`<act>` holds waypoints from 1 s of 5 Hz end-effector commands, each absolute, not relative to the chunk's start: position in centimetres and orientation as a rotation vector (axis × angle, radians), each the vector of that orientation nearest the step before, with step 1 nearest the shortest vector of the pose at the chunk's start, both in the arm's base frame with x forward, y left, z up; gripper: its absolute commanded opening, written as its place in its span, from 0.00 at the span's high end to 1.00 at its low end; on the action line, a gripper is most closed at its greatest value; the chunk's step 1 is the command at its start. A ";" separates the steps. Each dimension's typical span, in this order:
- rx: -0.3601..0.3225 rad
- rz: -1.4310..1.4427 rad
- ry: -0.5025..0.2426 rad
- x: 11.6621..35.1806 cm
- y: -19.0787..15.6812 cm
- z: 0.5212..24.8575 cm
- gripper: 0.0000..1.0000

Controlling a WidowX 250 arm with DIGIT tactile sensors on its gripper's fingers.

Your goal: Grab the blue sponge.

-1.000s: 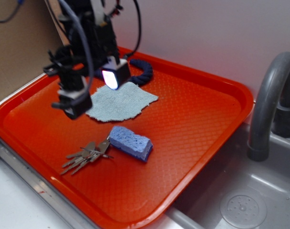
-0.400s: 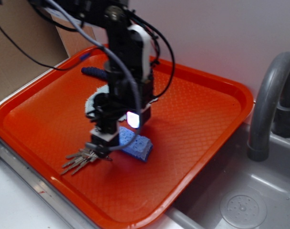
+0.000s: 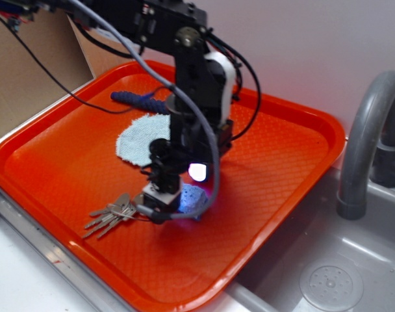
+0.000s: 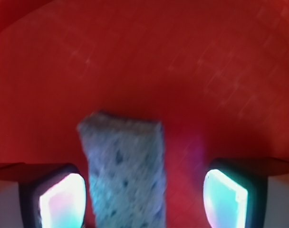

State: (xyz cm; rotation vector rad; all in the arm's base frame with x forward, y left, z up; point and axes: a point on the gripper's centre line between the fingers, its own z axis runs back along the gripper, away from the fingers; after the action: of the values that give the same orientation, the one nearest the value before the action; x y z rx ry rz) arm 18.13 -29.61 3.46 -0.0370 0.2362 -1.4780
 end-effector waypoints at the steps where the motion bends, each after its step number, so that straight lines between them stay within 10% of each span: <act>1: 0.109 -1.496 0.210 15.1 -30.7 4.5 1.00; 3: 0.094 -1.187 0.054 16.8 -25.1 11.7 1.00; 5: 0.011 -0.692 0.112 18.7 -14.8 18.0 1.00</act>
State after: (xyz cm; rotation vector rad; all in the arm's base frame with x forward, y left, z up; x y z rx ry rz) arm 21.19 -14.54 16.27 0.0316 0.1874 -0.7178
